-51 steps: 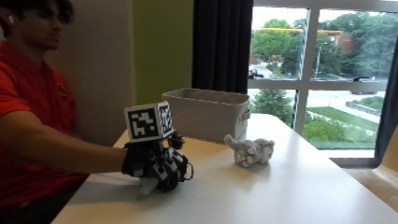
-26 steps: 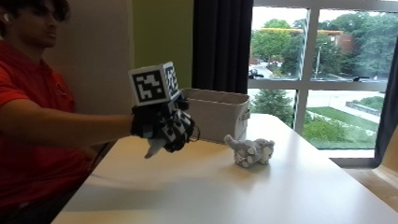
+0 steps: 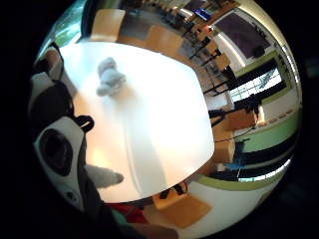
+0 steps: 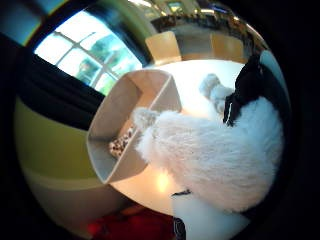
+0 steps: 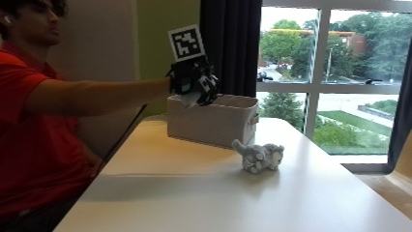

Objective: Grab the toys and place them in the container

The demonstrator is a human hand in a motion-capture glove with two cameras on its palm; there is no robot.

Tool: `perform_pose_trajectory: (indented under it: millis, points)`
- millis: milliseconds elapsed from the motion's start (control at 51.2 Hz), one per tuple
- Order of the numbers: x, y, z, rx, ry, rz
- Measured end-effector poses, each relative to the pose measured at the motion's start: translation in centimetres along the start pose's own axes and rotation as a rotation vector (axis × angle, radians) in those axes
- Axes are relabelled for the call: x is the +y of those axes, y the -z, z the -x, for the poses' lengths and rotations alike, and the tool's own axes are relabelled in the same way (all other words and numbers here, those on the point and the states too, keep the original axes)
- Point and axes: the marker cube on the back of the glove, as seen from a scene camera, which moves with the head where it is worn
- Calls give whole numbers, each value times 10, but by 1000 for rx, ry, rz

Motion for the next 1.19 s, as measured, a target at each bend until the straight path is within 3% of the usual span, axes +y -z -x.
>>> perform_pose_trajectory:
  millis: [293,391,703,762,840,957,1114,1192]
  points:
    - [-49,17,87,-65,50,-5]
    - [-56,19,111,-68,138,0]
    - [-61,26,206,-143,199,25]
    - [-61,26,220,-152,177,29]
    - [-66,21,234,-124,-14,36]
    - [-51,19,243,-258,239,39]
    - [-41,19,238,-272,287,195]
    - [-37,21,229,-260,314,183]
